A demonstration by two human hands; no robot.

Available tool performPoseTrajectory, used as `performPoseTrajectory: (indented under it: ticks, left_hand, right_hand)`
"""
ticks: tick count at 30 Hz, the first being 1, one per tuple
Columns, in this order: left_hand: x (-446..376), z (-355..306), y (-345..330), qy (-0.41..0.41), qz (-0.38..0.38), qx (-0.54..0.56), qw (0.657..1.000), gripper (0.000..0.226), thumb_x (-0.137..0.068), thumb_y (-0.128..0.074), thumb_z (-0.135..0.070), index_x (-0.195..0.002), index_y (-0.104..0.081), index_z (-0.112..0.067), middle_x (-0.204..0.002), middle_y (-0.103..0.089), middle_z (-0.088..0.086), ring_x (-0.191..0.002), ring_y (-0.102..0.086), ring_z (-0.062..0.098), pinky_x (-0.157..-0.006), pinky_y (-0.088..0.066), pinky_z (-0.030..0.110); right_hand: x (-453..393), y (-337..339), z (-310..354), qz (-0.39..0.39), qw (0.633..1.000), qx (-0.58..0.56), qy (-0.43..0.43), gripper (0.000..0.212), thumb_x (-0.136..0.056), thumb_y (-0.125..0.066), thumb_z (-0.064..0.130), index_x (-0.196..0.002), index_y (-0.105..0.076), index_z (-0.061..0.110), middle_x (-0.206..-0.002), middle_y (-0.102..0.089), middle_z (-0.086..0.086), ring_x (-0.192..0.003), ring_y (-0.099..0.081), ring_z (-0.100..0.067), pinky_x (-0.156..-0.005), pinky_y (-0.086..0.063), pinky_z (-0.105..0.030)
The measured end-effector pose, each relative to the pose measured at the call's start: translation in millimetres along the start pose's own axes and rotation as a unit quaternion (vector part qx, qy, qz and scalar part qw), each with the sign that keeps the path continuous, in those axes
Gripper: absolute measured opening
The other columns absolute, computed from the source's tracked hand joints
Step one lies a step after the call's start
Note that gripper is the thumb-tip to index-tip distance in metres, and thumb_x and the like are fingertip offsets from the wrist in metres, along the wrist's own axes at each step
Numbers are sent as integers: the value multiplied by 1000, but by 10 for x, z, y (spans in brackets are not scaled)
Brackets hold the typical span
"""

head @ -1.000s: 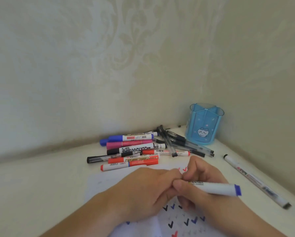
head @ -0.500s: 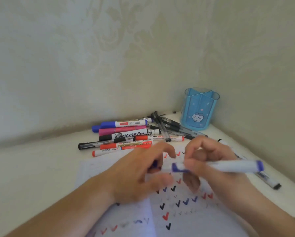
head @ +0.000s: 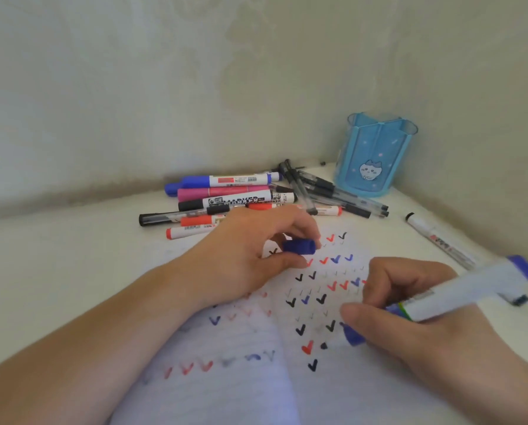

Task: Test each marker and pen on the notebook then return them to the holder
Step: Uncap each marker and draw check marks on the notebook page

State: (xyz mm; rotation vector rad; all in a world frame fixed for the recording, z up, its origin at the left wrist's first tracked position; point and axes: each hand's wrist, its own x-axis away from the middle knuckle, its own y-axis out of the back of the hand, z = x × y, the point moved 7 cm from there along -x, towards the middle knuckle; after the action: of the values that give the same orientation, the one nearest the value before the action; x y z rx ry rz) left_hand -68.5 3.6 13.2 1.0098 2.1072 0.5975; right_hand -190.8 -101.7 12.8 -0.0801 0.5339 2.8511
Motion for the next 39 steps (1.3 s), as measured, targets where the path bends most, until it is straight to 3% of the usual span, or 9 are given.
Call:
performPoseTrajectory:
  ticks: [4, 7, 10, 20, 24, 29, 34, 37, 39]
  left_hand:
    - [-13, -36, 5, -35, -3, -22, 999, 23, -79, -79, -11, -96, -70, -23, -96, -72, -11, -91, -65, 5, -82, -49, 14]
    - [-3, -56, -4, -57, 0, -46, 997, 22, -80, -79, -14, -98, -71, -24, -95, -70, -11, -90, -65, 11, -83, -52, 25]
    - [13, -21, 1, -32, -3, -35, 999, 29, -78, -80, -17, -101, -69, -30, -94, -70, -17, -91, -64, 4, -82, -48, 14]
    - [7, -32, -8, -23, 6, -42, 999, 26, -78, -80, -22, -98, -70, -35, -87, -65, -30, -85, -61, -1, -77, -45, 9]
    - [6, -47, -5, -32, 3, -51, 998, 25, -79, -79, -24, -98, -69, -36, -88, -65, -29, -85, -62, 1, -77, -49, 16]
    - [10, -77, 5, -36, 2, -44, 998, 27, -80, -78, -23, -98, -66, -37, -89, -63, -29, -85, -63, 0, -78, -44, 8]
    - [17, -60, 30, -20, -9, -29, 999, 23, -80, -77, -27, -102, -71, -28, -92, -68, -22, -88, -65, -2, -79, -45, 6]
    - [21, -48, 57, -17, -28, -16, 999, 19, -81, -76, -23, -100, -72, -24, -88, -69, -21, -83, -65, -3, -77, -45, 5]
    - [20, -36, 71, -15, -40, -1, 999, 19, -82, -76, -20, -101, -71, -21, -83, -68, -22, -78, -65, -1, -76, -49, 10]
  right_hand:
    - [10, 13, -18, -19, 997, 61, 35, 23, -61, -74, 28, -49, -58, 16, -53, -65, -11, -45, -47, -30, -39, -26, -32]
    - [20, 18, -47, -32, 996, 72, 44, 26, -58, -72, 33, -45, -53, 20, -49, -61, -7, -50, -54, -37, -43, -31, -29]
    - [1, 37, -90, -50, 996, 67, 37, 31, -60, -71, 28, -43, -47, 21, -43, -48, 0, -54, -56, -45, -44, -35, -35]
    - [3, -19, -54, -26, 994, 93, 56, 31, -59, -70, 25, -51, -45, 8, -50, -53, -21, -47, -38, -28, -41, -25, -30]
    - [-2, -16, -61, -19, 995, 90, 48, 29, -59, -68, 17, -48, -43, 6, -48, -46, -19, -45, -33, -19, -42, -25, -24]
    - [-18, 28, -82, -52, 994, 80, 46, 25, -58, -65, 17, -53, -45, 4, -48, -54, -15, -45, -37, -15, -46, -33, -26]
    - [-74, 183, -48, -98, 990, -87, 60, 44, -54, -84, 45, -66, -54, 15, -45, -59, 3, -37, -36, -17, -44, -33, -18]
    - [-109, 268, -6, -88, 974, -188, 87, 32, -53, -84, 35, -70, -63, 18, -48, -52, -5, -41, -37, -20, -44, -30, -17]
    - [-115, 293, -2, -80, 968, -218, 93, 13, -60, -66, 24, -70, -68, 17, -51, -54, -15, -40, -43, -23, -44, -30, -17]
